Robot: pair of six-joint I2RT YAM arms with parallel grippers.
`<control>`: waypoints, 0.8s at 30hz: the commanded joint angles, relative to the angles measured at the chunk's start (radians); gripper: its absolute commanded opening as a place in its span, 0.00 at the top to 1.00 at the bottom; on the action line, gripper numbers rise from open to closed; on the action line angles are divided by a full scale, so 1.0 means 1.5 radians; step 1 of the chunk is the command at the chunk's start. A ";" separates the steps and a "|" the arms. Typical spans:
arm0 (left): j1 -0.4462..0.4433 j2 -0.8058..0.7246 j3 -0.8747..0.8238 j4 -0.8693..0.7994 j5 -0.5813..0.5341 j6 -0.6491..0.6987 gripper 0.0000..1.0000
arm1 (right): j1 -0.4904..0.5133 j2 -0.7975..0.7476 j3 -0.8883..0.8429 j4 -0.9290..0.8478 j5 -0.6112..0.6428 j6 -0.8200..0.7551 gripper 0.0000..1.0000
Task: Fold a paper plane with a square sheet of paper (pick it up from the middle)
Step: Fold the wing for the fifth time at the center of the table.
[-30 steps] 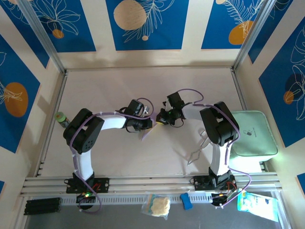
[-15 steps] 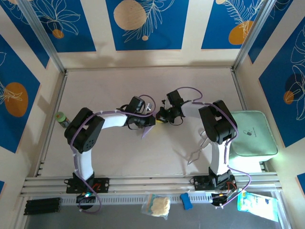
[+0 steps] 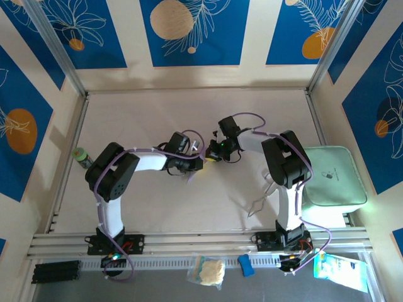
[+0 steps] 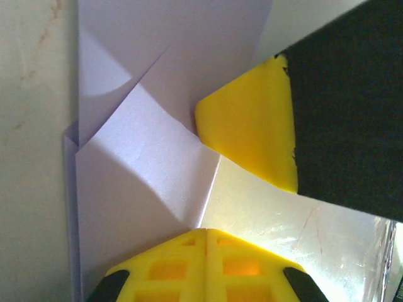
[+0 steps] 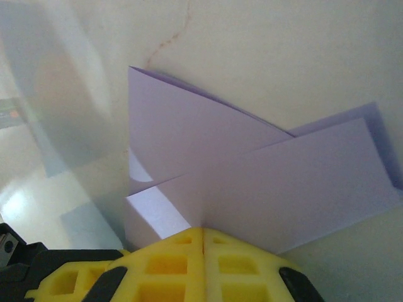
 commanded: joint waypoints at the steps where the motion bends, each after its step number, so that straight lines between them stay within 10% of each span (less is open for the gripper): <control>1: -0.004 -0.011 -0.050 -0.085 0.006 0.029 0.99 | -0.007 0.042 -0.003 -0.091 0.077 -0.009 0.95; 24: 0.002 -0.199 -0.138 -0.266 -0.010 0.135 0.97 | -0.005 0.023 0.009 -0.091 0.050 -0.042 0.95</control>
